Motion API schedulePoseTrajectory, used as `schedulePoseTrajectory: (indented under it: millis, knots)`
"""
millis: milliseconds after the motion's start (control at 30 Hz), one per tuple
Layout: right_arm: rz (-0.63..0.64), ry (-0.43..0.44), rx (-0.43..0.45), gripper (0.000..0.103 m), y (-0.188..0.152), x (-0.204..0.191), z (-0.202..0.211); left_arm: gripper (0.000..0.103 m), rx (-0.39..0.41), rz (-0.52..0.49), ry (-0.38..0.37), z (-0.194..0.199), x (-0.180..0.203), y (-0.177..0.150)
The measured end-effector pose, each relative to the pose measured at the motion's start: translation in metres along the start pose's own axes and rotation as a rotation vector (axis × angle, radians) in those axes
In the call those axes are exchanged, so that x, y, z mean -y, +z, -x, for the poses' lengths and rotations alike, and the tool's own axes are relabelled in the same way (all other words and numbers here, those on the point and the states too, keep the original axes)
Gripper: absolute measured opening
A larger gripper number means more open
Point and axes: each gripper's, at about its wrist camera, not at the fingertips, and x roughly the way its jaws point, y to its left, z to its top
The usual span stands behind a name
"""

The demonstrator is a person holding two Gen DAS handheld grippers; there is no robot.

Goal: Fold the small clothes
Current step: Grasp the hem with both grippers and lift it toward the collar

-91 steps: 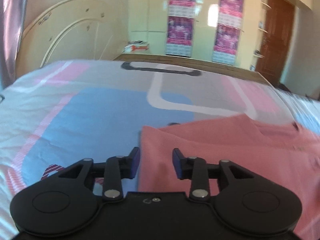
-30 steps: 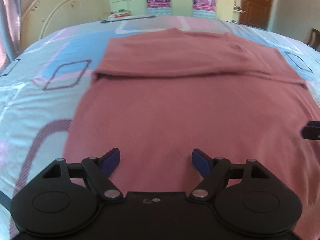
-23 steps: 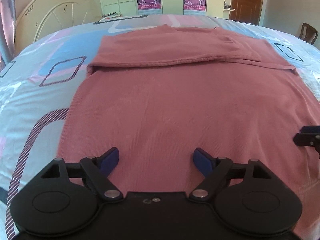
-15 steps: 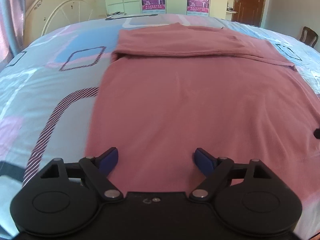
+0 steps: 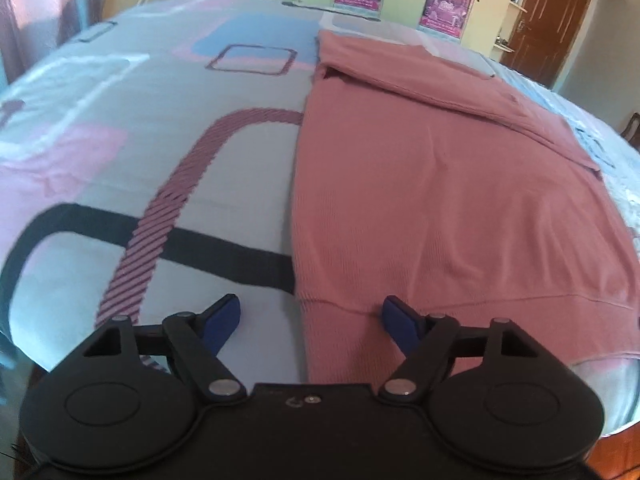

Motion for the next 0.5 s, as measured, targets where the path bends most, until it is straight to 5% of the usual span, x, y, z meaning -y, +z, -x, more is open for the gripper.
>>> schedulePoseTrajectory:
  millis: [67, 200, 267, 333, 500]
  knots:
    - [-0.045, 0.022, -0.014, 0.064, -0.003, 0.004, 0.0, 0.066, -0.013, 0.004, -0.033, 0.0, 0.001, 0.0]
    - [-0.078, 0.059, -0.031, 0.039, -0.003, 0.006, 0.004, 0.037, -0.042, 0.024, -0.094, -0.002, 0.004, 0.004]
    - [-0.095, 0.088, -0.046, 0.023, -0.002, 0.008, 0.006, 0.01, -0.071, 0.043, -0.141, -0.004, 0.002, 0.008]
    - [-0.098, 0.117, -0.06, 0.013, -0.001, 0.006, 0.008, 0.006, -0.081, 0.078, -0.172, -0.004, -0.001, 0.011]
    - [-0.138, 0.181, -0.029, 0.012, 0.012, 0.008, 0.02, 0.004, -0.027, 0.123, -0.243, 0.005, -0.004, 0.035]
